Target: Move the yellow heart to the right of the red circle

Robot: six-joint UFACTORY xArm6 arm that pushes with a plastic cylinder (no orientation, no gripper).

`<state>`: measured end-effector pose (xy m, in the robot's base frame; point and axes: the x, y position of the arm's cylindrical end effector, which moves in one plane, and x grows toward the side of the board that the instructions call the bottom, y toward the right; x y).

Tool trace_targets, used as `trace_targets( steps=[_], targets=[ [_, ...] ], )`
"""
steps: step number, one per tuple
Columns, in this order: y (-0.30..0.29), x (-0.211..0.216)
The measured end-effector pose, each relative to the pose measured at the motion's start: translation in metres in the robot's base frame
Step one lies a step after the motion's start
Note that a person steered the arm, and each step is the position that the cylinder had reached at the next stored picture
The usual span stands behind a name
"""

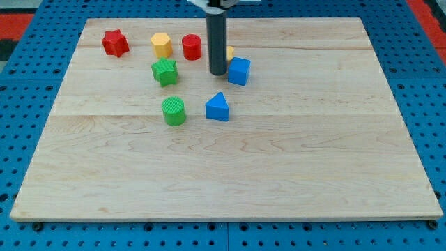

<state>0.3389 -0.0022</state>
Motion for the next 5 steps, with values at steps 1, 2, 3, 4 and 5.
trace_targets(
  steps=[1, 2, 3, 4, 5],
  targets=[
    [0.006, -0.009],
    [0.007, -0.017],
    [0.007, -0.023],
    [0.009, -0.024],
    [0.009, -0.024]
  ],
)
